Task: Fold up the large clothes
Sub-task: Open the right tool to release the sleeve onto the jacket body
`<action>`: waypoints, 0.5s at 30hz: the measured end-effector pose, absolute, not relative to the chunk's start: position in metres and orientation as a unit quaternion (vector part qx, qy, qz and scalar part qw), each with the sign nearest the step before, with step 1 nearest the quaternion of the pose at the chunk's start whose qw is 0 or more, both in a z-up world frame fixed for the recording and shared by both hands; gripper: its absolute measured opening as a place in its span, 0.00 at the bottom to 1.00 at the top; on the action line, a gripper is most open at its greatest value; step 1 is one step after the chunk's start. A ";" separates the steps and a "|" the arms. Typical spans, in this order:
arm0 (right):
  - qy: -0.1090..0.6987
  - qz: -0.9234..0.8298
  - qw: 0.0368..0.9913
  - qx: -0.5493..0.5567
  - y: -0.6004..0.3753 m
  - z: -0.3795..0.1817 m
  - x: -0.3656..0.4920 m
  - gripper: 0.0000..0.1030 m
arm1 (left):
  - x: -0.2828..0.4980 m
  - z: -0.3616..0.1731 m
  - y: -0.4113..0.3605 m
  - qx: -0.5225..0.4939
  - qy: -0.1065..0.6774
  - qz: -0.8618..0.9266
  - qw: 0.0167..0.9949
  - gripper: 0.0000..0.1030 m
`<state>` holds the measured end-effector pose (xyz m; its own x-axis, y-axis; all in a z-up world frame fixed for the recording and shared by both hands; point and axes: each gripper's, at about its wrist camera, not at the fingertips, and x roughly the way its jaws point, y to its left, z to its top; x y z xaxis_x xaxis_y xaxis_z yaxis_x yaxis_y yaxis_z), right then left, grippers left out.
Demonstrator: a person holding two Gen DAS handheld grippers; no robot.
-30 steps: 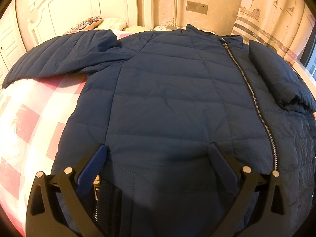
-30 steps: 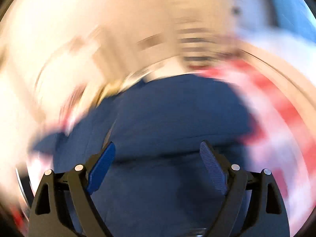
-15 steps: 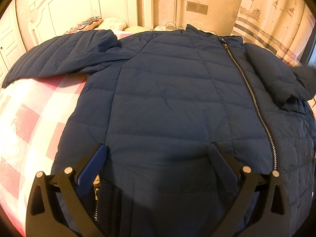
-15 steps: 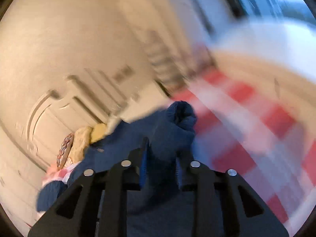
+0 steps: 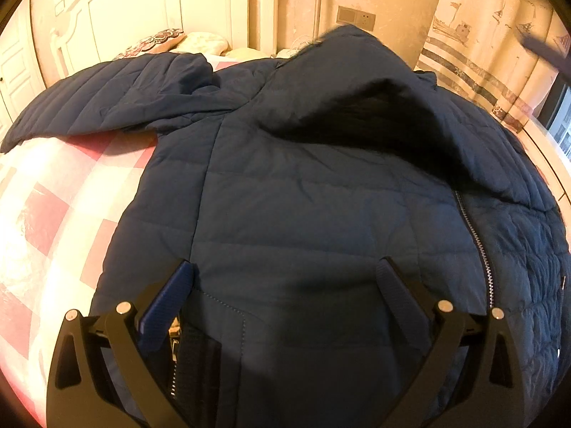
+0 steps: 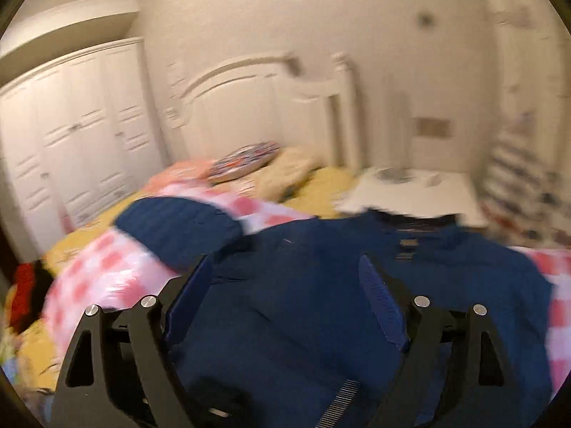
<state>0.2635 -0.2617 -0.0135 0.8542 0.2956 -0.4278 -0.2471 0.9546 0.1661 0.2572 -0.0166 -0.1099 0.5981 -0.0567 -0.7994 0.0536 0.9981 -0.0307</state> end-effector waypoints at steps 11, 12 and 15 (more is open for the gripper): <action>0.380 -0.079 0.911 0.139 -0.414 -0.125 0.282 0.78 | 0.260 -0.103 -0.007 -0.038 0.462 -0.064 0.884 0.98; 0.378 -0.077 0.912 0.140 -0.414 -0.130 0.284 0.79 | 0.263 -0.099 0.002 -0.080 0.465 -0.078 0.878 0.98; 0.375 -0.064 0.912 0.151 -0.417 -0.134 0.283 0.79 | 0.277 -0.091 0.033 -0.236 0.467 -0.141 0.840 0.97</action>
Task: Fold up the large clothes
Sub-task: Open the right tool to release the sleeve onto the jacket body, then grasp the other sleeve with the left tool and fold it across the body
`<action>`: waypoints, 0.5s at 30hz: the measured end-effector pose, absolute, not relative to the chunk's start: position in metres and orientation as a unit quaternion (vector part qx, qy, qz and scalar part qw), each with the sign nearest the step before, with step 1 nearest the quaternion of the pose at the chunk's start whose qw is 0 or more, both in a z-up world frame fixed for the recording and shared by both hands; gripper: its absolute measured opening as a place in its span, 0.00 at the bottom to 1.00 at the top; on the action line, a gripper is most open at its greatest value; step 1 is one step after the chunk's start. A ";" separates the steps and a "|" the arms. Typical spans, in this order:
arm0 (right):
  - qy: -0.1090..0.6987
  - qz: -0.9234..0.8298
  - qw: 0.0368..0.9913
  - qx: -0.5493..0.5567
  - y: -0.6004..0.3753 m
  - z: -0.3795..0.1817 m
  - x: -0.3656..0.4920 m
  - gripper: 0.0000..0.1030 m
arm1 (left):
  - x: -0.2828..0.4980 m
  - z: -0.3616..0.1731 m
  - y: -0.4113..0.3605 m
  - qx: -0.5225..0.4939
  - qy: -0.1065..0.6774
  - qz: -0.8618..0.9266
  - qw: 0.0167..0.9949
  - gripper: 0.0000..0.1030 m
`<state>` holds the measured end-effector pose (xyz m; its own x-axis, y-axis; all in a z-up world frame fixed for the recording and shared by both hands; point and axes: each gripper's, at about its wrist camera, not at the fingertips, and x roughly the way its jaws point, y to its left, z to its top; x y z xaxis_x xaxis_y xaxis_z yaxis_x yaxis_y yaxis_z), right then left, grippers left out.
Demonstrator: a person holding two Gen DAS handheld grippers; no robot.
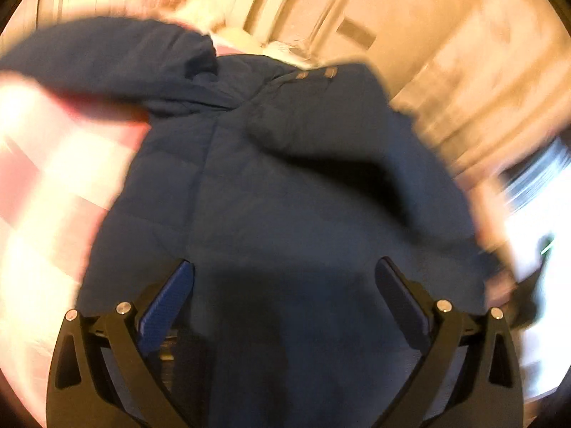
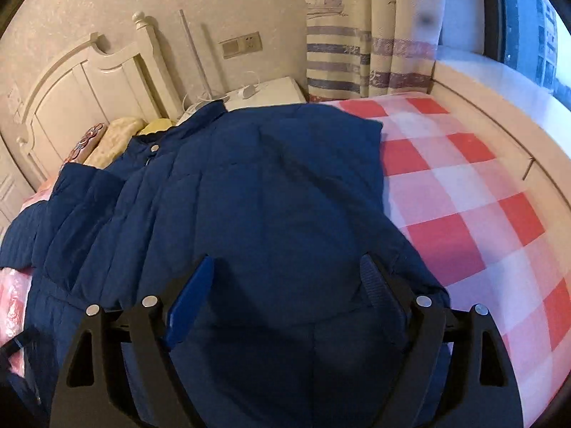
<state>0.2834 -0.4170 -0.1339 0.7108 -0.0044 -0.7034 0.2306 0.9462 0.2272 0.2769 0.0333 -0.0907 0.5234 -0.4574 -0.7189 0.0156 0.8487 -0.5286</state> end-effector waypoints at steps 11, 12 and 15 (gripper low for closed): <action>0.375 -0.068 0.912 0.150 -0.412 -0.132 0.285 0.79 | 0.382 -0.118 0.007 -0.425 0.485 -0.181 0.743 0.82; 0.375 -0.067 0.912 0.151 -0.411 -0.132 0.284 0.79 | 0.388 -0.129 0.007 -0.459 0.487 -0.183 0.720 0.57; 0.375 -0.066 0.912 0.154 -0.412 -0.132 0.285 0.79 | 0.390 -0.131 0.009 -0.497 0.461 -0.188 0.711 0.20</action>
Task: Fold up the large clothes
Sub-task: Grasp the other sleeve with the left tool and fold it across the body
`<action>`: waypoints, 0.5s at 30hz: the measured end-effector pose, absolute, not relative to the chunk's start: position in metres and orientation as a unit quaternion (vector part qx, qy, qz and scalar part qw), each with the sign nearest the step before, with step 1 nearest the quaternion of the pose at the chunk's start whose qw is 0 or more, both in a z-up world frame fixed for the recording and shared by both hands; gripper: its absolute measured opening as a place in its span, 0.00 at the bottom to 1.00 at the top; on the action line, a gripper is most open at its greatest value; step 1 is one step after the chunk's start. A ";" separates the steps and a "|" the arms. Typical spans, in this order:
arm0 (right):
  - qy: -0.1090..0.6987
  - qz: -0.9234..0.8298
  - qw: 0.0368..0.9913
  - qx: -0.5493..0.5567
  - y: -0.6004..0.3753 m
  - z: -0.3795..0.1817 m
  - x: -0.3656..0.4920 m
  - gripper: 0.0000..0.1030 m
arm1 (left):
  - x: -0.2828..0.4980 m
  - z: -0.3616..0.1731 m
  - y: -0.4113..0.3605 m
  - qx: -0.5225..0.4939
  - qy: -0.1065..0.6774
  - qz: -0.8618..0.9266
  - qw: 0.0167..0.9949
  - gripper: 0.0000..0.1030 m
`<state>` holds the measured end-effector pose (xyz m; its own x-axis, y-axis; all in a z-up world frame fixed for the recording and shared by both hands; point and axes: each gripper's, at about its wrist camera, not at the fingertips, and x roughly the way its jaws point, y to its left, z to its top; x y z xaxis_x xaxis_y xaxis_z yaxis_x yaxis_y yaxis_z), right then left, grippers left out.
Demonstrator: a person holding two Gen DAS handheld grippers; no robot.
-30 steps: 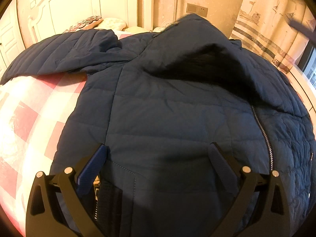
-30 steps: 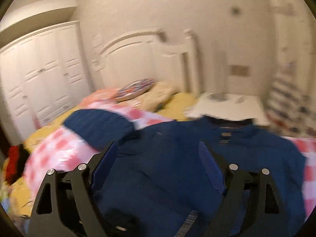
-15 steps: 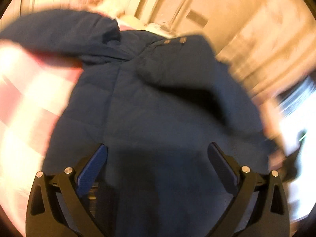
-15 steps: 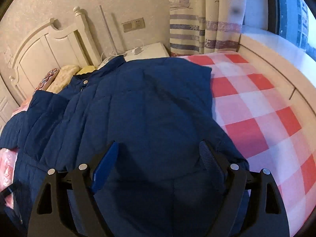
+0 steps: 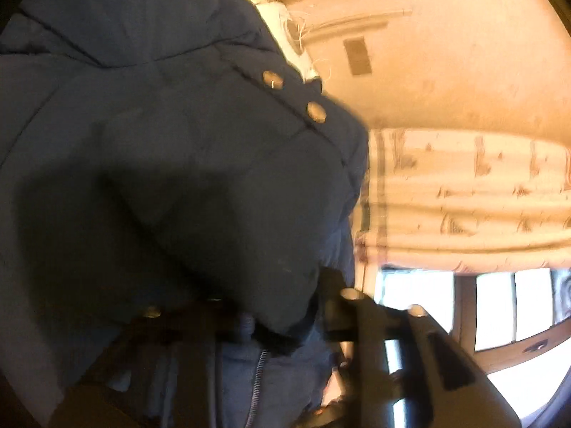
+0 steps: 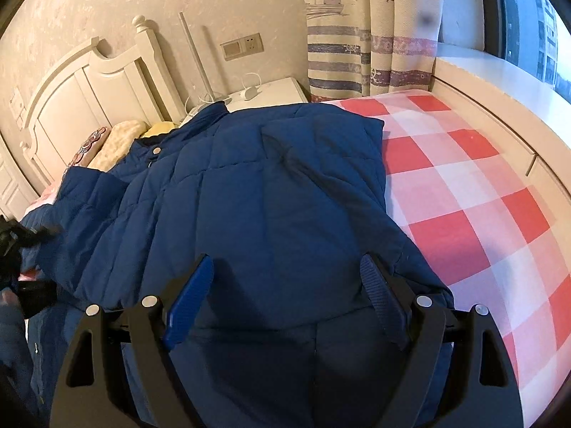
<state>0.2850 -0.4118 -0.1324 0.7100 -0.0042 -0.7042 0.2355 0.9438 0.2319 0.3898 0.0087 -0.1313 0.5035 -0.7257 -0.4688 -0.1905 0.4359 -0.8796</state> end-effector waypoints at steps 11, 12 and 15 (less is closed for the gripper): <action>0.370 -0.057 0.912 0.168 -0.414 -0.135 0.287 0.80 | 0.345 -0.070 -0.083 0.042 0.361 -0.015 0.931 0.70; 0.370 -0.056 0.912 0.168 -0.414 -0.135 0.287 0.80 | 0.353 -0.075 -0.068 0.000 0.380 -0.006 0.925 0.70; 0.370 -0.056 0.912 0.169 -0.414 -0.135 0.287 0.80 | 0.364 -0.088 -0.007 -0.166 0.423 -0.028 0.890 0.71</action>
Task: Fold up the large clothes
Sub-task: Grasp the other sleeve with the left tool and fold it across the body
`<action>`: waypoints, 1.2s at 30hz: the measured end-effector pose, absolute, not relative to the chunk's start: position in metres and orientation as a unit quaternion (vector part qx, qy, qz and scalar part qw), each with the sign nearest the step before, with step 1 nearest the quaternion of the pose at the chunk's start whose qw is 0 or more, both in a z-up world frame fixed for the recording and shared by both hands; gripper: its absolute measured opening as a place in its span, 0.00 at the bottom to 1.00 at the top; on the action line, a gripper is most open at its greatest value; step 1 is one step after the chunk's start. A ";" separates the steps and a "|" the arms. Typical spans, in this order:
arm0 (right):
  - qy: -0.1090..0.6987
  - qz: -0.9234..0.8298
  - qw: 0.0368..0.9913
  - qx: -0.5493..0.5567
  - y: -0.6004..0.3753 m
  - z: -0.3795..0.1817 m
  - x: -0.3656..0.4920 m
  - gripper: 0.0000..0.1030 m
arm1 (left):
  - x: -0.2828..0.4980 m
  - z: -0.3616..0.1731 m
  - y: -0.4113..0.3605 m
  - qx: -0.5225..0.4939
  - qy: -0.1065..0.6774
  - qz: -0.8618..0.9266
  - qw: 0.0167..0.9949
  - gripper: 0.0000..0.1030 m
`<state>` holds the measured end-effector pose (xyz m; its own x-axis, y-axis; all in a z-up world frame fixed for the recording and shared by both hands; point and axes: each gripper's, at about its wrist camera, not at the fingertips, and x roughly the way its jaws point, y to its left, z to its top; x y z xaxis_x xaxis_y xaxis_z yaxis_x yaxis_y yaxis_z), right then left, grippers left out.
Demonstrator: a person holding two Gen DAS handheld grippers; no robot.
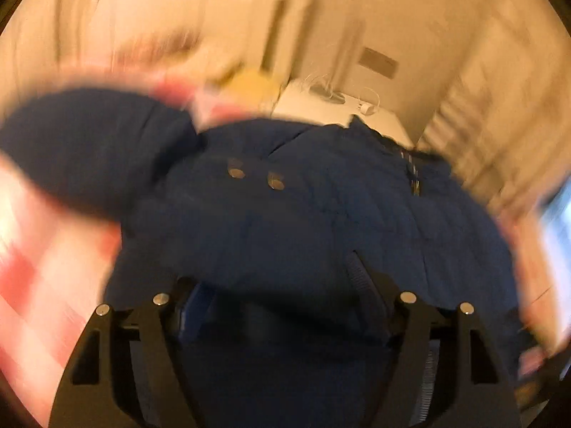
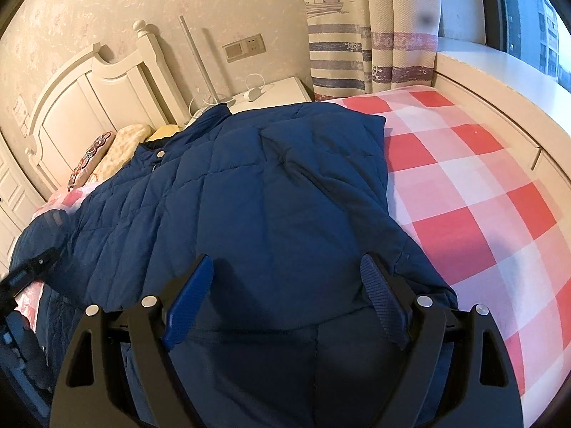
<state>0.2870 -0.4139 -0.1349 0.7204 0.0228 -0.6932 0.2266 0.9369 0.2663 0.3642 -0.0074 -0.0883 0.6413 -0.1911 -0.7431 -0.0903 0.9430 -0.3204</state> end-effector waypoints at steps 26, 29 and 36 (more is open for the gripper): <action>0.401 -0.073 0.913 -0.020 -0.350 -0.136 0.307 0.84 | 0.337 -0.080 0.009 -0.135 0.309 -0.016 0.941 0.97; 0.427 -0.071 0.901 -0.003 -0.357 -0.141 0.319 0.87 | 0.333 -0.073 0.071 -0.265 0.308 0.033 0.913 0.97; 0.419 -0.069 0.905 0.008 -0.362 -0.140 0.316 0.88 | 0.307 -0.079 0.252 -0.474 0.251 0.138 0.833 0.96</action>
